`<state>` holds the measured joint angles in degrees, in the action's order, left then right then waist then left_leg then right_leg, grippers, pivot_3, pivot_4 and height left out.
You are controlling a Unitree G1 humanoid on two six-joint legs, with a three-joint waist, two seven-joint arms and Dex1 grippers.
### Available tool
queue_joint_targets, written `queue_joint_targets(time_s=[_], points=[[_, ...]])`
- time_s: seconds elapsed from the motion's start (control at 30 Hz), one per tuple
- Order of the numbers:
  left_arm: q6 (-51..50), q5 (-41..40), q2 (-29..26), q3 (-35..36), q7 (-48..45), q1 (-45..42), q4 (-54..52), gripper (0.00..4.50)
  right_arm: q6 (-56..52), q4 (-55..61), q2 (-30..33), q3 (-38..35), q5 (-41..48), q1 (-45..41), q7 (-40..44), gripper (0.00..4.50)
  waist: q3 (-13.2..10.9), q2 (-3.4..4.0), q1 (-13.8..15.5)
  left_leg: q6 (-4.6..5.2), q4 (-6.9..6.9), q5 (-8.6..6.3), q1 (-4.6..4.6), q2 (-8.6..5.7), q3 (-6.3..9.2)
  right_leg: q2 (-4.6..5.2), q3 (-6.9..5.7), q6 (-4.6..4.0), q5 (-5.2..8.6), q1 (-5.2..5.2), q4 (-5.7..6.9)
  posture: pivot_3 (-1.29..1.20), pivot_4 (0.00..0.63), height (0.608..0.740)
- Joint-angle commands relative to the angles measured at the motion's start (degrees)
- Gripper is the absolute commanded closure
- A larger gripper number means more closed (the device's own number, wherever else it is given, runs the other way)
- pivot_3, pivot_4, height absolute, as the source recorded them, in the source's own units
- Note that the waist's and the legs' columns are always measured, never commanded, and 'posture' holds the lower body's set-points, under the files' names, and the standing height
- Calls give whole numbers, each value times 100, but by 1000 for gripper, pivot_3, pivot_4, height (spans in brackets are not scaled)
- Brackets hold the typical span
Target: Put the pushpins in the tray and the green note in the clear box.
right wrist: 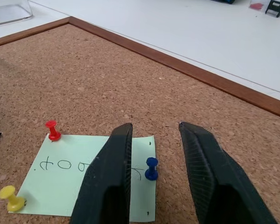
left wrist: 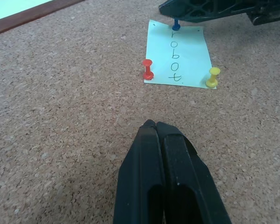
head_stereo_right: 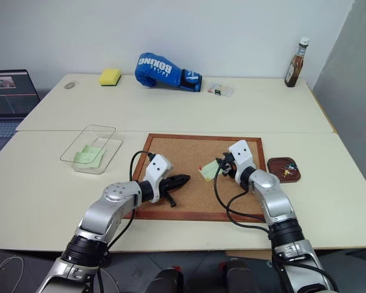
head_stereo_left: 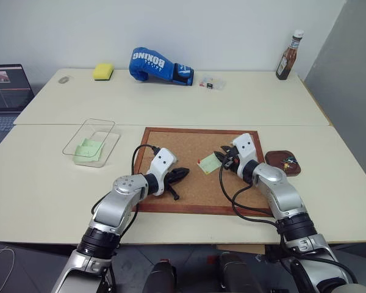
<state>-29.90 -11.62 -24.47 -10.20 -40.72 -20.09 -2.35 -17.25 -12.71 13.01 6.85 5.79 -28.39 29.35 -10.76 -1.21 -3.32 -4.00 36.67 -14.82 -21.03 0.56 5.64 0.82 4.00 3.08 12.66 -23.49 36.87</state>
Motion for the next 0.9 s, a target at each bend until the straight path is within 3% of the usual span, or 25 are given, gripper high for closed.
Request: queue_joint_targets(time_s=[0.03,0.27,0.4,0.57,0.9], points=[[-157,1,-38,-82,-63,104,-110,4500,-19,180,50,29,-23,-41,70,2946,0,0,2,0,-3,0,0,0,0,0,0,1,0,-1,0,0,150,740],[-283,80,-57,-154,-7,128,-214,4500,-69,138,43,12,-42,-18,79,2946,0,0,1,-1,-13,-1,1,0,0,0,-2,0,1,-5,-1,0,150,740],[-312,95,-44,-160,-8,93,-217,4500,-68,86,48,24,-57,-34,98,3417,0,0,2,-1,-15,-1,1,0,0,0,-2,-1,2,-5,-2,0,150,740],[-315,99,-47,-161,-25,79,-214,4500,-124,22,110,158,-165,-25,162,4460,0,0,2,-1,-16,-1,1,0,0,0,-2,-1,2,-5,-3,0,150,740],[-342,105,-42,-151,-2,85,-235,4500,-32,75,74,42,-86,-7,128,4484,0,0,2,-1,-17,-1,2,0,1,0,-2,-21,14,-4,-3,0,150,740]])
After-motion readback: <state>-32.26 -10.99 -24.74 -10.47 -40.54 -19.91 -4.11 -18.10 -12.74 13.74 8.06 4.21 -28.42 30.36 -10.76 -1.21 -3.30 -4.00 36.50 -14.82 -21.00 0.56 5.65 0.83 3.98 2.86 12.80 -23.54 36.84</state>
